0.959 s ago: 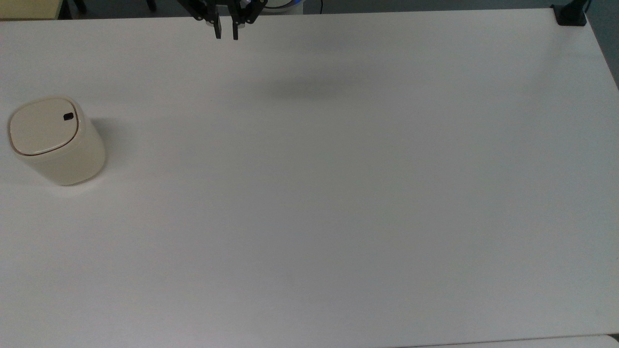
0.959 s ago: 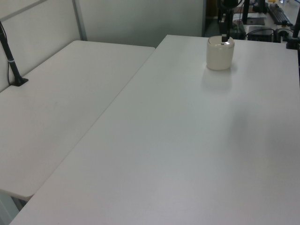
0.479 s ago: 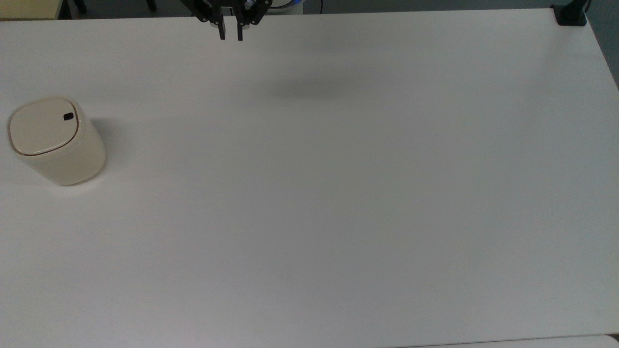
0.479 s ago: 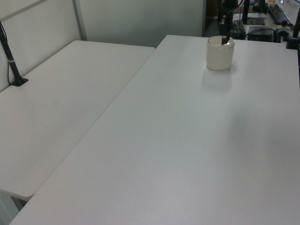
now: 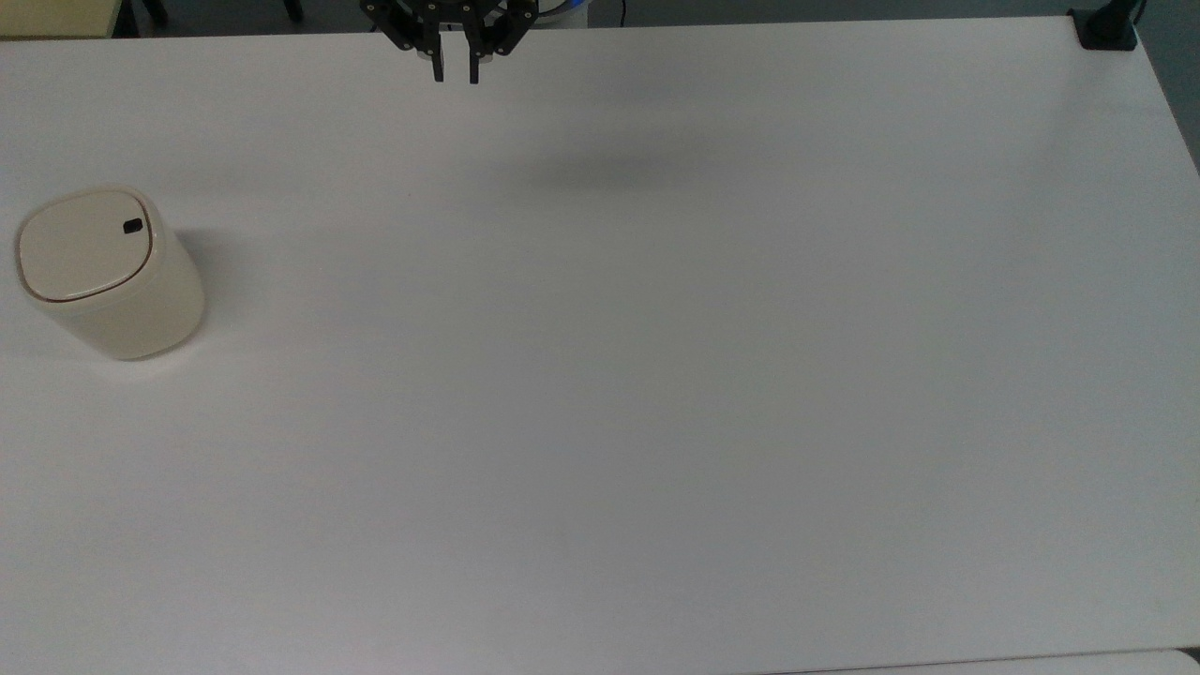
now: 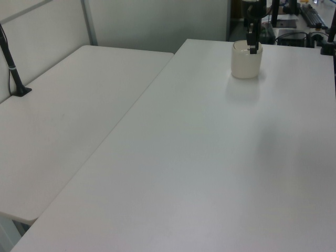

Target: Open the trash bin

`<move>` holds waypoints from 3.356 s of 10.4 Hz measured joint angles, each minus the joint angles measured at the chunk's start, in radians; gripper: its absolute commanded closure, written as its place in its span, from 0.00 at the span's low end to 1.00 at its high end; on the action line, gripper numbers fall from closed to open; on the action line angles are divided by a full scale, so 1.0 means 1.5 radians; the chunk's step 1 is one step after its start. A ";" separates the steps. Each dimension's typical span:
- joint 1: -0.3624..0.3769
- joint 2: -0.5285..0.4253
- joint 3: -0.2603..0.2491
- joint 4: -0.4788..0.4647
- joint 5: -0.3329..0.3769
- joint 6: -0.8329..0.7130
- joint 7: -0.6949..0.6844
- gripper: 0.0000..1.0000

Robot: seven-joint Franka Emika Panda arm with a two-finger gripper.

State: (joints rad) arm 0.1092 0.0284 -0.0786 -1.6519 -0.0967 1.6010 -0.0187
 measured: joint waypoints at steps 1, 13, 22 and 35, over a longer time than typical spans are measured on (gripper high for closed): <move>0.000 -0.001 0.000 0.001 0.000 0.000 0.000 0.00; -0.001 -0.001 -0.002 0.003 0.000 0.000 0.000 0.00; -0.038 0.000 -0.024 0.017 -0.003 0.034 -0.011 0.91; -0.295 0.177 -0.056 0.015 0.014 0.416 -0.014 0.91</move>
State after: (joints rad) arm -0.3340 0.2947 -0.1632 -1.6298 -0.0755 2.2248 -0.0392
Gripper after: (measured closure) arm 0.912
